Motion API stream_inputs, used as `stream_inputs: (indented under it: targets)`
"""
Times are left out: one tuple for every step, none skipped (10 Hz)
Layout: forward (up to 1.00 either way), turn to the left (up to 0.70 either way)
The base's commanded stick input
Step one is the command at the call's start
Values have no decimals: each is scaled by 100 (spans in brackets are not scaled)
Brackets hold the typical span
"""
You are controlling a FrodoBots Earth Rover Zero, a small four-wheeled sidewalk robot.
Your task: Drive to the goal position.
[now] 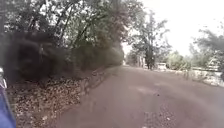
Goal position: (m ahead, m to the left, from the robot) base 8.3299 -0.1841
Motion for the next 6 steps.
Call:
stream_inputs:
  targets:
    - [70, -1]
    - [70, -1]
    - [70, -1]
    - [70, -1]
    - [70, -8]
    - [70, -33]
